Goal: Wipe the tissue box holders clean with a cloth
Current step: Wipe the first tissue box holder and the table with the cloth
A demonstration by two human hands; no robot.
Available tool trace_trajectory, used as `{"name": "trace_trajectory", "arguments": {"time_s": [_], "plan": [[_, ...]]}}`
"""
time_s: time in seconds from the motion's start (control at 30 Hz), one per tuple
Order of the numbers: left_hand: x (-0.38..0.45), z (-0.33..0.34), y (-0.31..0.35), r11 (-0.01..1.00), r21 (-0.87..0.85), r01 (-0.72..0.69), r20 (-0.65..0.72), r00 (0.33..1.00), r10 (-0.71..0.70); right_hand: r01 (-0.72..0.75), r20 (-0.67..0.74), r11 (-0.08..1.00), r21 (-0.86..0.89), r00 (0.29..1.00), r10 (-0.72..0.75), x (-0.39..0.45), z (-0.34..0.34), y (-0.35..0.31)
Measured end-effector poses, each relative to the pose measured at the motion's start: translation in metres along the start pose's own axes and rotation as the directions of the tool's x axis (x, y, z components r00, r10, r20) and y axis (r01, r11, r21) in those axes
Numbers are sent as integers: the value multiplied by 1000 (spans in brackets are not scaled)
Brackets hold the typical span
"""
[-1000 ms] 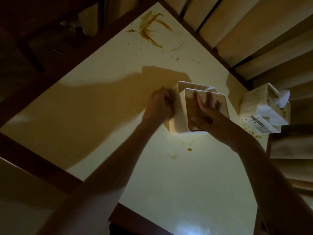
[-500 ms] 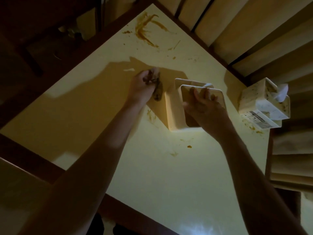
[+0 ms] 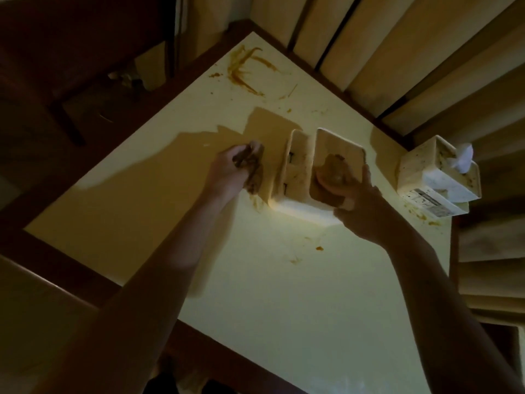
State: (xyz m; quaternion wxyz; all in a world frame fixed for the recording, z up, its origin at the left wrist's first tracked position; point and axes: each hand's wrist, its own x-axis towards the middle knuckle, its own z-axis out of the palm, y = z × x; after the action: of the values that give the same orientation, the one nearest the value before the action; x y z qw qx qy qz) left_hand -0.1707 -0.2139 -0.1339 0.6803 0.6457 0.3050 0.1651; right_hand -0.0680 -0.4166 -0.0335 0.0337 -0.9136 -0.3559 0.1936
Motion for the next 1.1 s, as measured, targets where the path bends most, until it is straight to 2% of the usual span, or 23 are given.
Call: {"name": "trace_trajectory", "arguments": {"time_s": [0.1,0.2,0.37,0.47,0.57,0.7,0.8,0.9,0.97,1.1], "plan": [[-1,2,-3,999,54,-4,-21,1000,5,-17,-263,985,173,963,63,-10,12,-5],[-2,4,-5,997,77,12,-35,999,-9,6,-375,934,357,917,137,-12,23,-13],[-3,-4,-8,986,163,-33,-43,998,41,33,-531,980,199,844,79,3,23,-19],[0,-13,-9,970,233,-70,-32,996,80,61,-474,987,146,880,16,30,15,-18],[12,-22,-10,959,273,-74,-16,997,81,93,-290,993,77,955,-67,52,12,-8],[37,-30,-2,958,277,-74,106,993,46,44,-197,997,56,980,-32,59,12,-2],[56,-29,10,926,358,-120,201,978,49,33,-145,999,-5,989,-34,61,13,-1],[73,-23,17,926,348,-145,266,963,50,93,-182,994,-56,978,-102,59,13,1],[82,-17,20,924,345,-163,309,950,53,108,-149,987,-119,981,-126,59,16,7],[97,-7,25,941,299,-159,414,910,22,33,-169,998,-60,985,-43,61,18,6]]}}
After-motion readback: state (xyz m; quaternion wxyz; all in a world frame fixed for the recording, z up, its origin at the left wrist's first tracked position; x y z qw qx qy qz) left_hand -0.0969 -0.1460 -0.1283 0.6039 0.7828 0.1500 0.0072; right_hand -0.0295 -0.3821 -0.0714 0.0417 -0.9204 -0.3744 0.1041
